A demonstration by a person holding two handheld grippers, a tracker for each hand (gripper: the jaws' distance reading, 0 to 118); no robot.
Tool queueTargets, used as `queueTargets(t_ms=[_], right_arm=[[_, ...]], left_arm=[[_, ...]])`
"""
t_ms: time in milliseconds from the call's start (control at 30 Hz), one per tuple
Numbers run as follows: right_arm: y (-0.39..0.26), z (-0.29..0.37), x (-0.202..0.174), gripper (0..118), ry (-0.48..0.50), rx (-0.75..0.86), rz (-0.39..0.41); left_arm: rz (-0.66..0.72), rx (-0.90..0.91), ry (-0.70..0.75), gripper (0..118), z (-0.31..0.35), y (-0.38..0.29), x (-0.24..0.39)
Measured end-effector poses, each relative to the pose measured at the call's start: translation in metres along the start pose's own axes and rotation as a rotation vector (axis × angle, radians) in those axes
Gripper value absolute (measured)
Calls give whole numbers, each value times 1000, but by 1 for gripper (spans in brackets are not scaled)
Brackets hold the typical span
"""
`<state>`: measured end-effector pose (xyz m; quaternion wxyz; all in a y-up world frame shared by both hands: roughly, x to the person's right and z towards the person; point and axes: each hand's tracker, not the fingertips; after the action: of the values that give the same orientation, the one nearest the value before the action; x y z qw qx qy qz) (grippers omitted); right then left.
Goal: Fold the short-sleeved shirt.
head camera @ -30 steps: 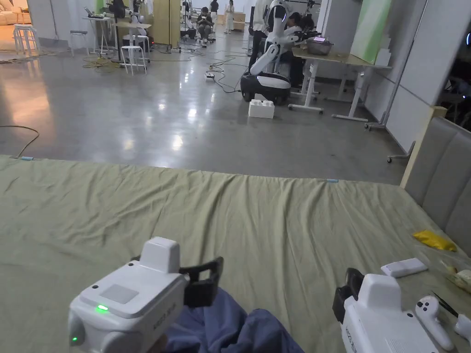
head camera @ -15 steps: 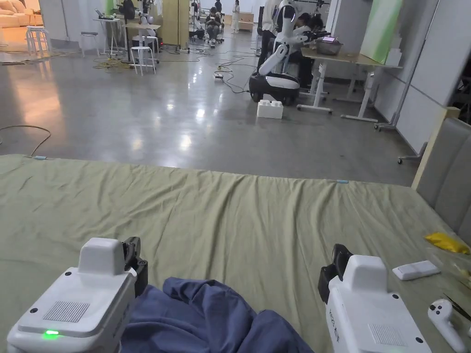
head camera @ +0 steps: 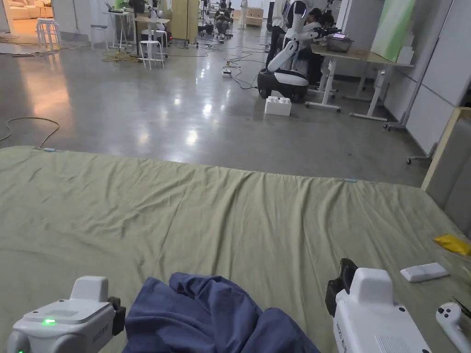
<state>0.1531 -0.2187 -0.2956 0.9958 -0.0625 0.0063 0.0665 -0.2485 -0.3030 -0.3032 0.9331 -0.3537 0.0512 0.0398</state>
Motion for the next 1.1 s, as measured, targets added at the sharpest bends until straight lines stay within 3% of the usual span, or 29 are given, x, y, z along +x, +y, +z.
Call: queueTargets(t_ms=[33, 100, 133, 267, 367, 500, 567, 633, 667, 733, 800, 967, 1000, 1100], right_arm=[[-2, 0, 1, 1, -2, -6, 2], [-8, -1, 2, 1, -6, -20, 5], [-9, -1, 3, 1, -7, -27, 6], [-17, -3, 5, 1, -12, -56, 10], [-19, -3, 5, 1, -9, -78, 0], [-22, -4, 4, 1, -9, -88, 3], [-24, -6, 4, 1, -9, -93, 10], [-27, -8, 3, 1, -10, -106, 10], [-29, -10, 3, 1, -10, -115, 5], [-33, -12, 3, 1, -13, -130, -3], [-38, -16, 5, 1, -10, -146, -5], [-55, -40, 22, 4, 24, -269, 21], [-64, -47, 27, 12, 40, -338, -20], [-86, -71, 39, 35, 112, -474, -26]], left_arm=[[5, -50, -7, 22, -5, -4, -1], [19, -112, -6, 64, -25, -17, -5], [13, -150, -12, 73, -31, -22, -6], [40, -269, -34, 80, -56, -43, -7], [28, -332, 39, 80, -77, -54, -7], [-4, -324, 37, 81, -88, -64, -2], [-26, -318, 58, 80, -84, -62, 4], [-57, -316, 57, 69, -81, -62, 13], [-86, -308, 46, 60, -79, -62, 18], [-131, -304, 5, 30, -77, -63, 25], [-104, -303, -52, 8, -75, -62, 27], [-9, -272, -69, 7, -64, -58, 10], [-17, -257, -69, 7, -58, -59, 10], [-36, -233, -91, 7, -44, -59, 7]])
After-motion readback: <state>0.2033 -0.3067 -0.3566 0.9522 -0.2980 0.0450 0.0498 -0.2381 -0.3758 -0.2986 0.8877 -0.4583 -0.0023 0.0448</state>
